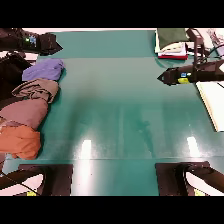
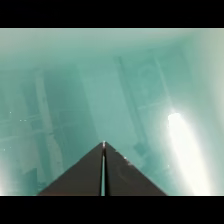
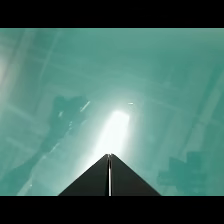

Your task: Fold the shirts.

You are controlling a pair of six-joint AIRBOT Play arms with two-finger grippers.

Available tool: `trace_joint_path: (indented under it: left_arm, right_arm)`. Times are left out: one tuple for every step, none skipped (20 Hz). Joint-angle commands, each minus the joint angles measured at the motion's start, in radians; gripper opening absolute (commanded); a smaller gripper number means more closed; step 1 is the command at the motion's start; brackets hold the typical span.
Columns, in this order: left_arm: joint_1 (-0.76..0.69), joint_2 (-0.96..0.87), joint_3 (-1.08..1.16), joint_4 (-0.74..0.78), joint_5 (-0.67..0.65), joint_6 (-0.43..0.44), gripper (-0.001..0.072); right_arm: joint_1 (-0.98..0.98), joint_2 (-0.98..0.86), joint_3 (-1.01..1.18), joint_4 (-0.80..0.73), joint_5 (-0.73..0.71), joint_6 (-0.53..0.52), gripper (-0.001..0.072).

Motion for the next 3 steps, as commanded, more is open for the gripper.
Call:
trace_joint_path:
  left_arm:
    - [0.001, 0.0, 0.0, 0.0, 0.0, 0.0, 0.0026]
    - [0.001, 0.0, 0.0, 0.0, 0.0, 0.0, 0.0025]
    - [0.001, 0.0, 0.0, 0.0, 0.0, 0.0, 0.0026]
  right_arm:
    - [0.055, 0.001, 0.001, 0.002, -0.011, 0.001, 0.0017]
    - [0.055, 0.001, 0.001, 0.003, -0.011, 0.001, 0.0017]
    - [0.055, 0.001, 0.001, 0.003, -0.011, 0.001, 0.0017]
